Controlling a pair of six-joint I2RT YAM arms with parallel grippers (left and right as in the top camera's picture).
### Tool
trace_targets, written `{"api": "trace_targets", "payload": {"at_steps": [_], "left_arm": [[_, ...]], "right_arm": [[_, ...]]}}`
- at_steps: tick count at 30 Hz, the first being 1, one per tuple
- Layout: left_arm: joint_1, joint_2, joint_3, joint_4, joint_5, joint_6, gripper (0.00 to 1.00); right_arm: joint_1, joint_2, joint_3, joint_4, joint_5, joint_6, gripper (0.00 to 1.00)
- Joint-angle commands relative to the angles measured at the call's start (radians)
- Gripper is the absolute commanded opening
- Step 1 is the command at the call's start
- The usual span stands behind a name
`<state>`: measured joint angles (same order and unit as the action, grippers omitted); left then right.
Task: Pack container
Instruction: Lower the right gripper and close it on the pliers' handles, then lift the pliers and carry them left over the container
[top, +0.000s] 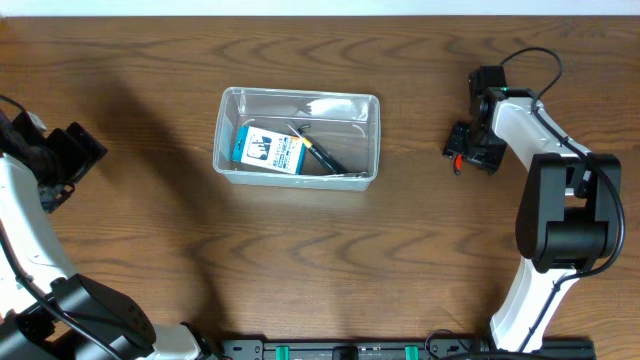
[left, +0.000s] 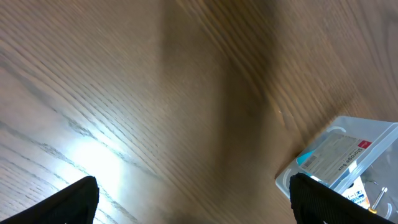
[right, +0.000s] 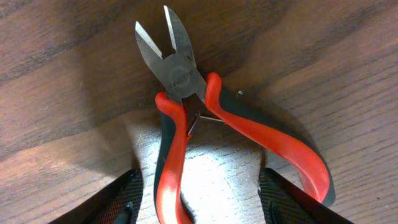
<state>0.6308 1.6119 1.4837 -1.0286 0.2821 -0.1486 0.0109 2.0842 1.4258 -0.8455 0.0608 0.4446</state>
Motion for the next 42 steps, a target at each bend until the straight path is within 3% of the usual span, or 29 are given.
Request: {"api": "trace_targets", "payload": {"at_steps": [1,10,16,20,27,35,42], "left_arm": [[-0.004,-0.009,0.011,-0.003,-0.006,0.018,0.91],[-0.004,-0.009,0.011,-0.003,-0.006,0.018,0.91],[-0.004,-0.009,0.011,-0.003,-0.006,0.017,0.9],[-0.004,-0.009,0.011,-0.003,-0.006,0.018,0.9],[-0.004,-0.009,0.011,-0.003,-0.006,0.017,0.9],[-0.004,-0.009,0.011,-0.003,-0.006,0.018,0.9],[-0.004,-0.009,0.011,-0.003,-0.006,0.018,0.9]], "right_arm": [[0.018,0.063,-0.009,0.017,0.009,0.03,0.61],[0.038,0.063,-0.009,0.023,0.009,0.03,0.43],[0.043,0.063,-0.009,0.017,0.009,0.03,0.21],[0.043,0.063,-0.009,0.014,0.009,0.03,0.2],[0.043,0.063,0.018,-0.011,-0.027,-0.019,0.1],[0.043,0.063,0.253,-0.151,-0.027,-0.138,0.02],[0.049,0.063,0.52,-0.247,-0.029,-0.178,0.03]]}}
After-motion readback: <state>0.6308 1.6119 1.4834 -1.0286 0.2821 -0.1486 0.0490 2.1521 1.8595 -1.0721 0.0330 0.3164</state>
